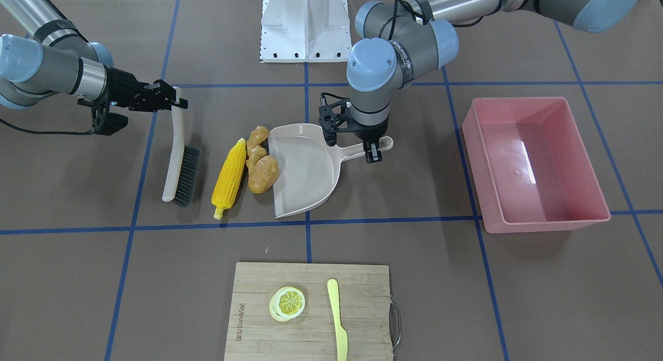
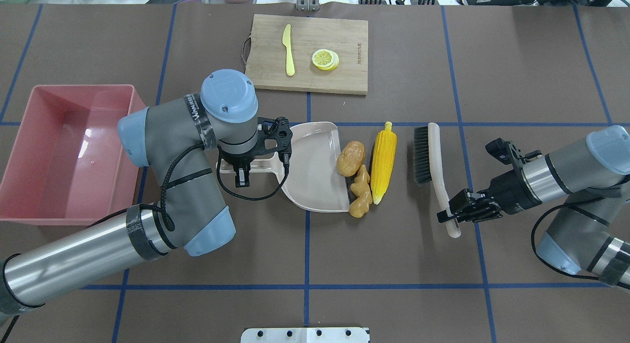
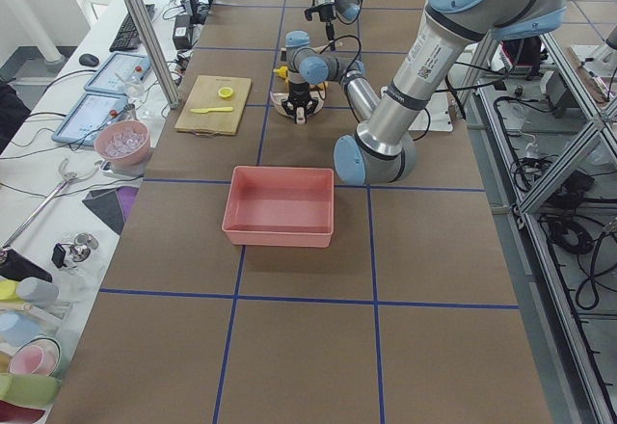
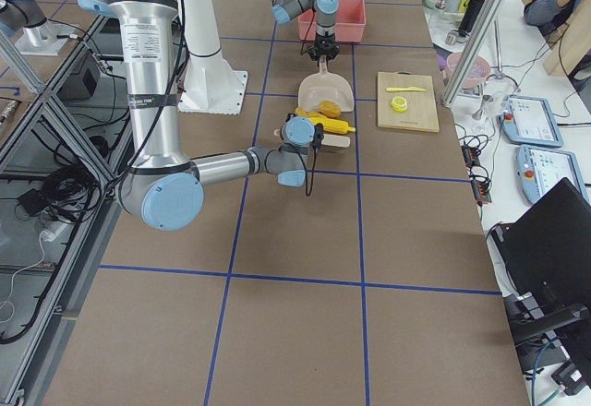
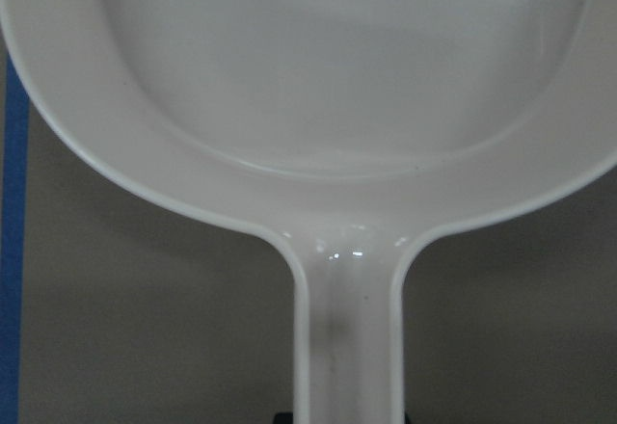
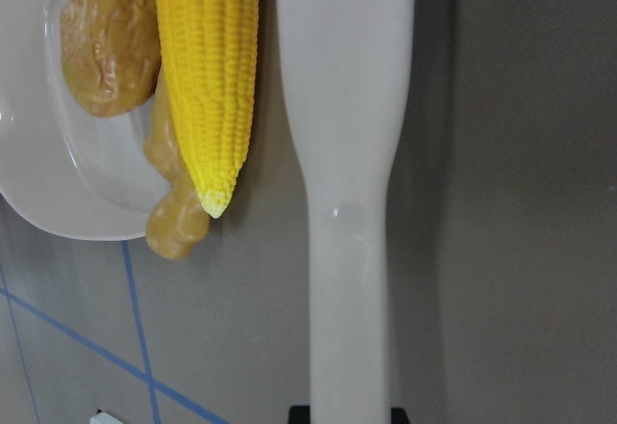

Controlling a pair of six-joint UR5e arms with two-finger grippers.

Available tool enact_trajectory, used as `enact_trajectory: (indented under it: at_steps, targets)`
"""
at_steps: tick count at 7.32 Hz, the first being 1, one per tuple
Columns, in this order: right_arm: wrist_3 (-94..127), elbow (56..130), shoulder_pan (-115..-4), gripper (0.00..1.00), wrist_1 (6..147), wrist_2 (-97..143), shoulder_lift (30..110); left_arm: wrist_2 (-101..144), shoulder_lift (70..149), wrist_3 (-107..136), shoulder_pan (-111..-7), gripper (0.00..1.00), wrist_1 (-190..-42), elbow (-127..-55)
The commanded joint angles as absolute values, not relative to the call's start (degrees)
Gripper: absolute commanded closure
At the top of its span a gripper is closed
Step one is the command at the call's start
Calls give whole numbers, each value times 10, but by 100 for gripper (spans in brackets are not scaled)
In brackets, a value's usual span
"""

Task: Sweep and dump trash into bin
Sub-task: 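Sweep the potato, ginger and corn toward the dustpan with the brush in the right gripper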

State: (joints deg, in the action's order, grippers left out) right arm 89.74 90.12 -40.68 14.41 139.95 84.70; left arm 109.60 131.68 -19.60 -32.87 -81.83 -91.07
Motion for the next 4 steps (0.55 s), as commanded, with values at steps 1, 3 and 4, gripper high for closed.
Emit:
enact_trajectory:
  at_steps: [1,3,4]
  targets:
    - [902,900,-402,100,191,1390,797,1096,1316,-196,-329,100,-818,-911]
    - [902,898,-366,100,208,1365,778,1096,1315,-196,-329,100,-818,-912]
    - [902,898,-345,100,208,1344,778,1096,1315,-196,-329,100,-818,-912]
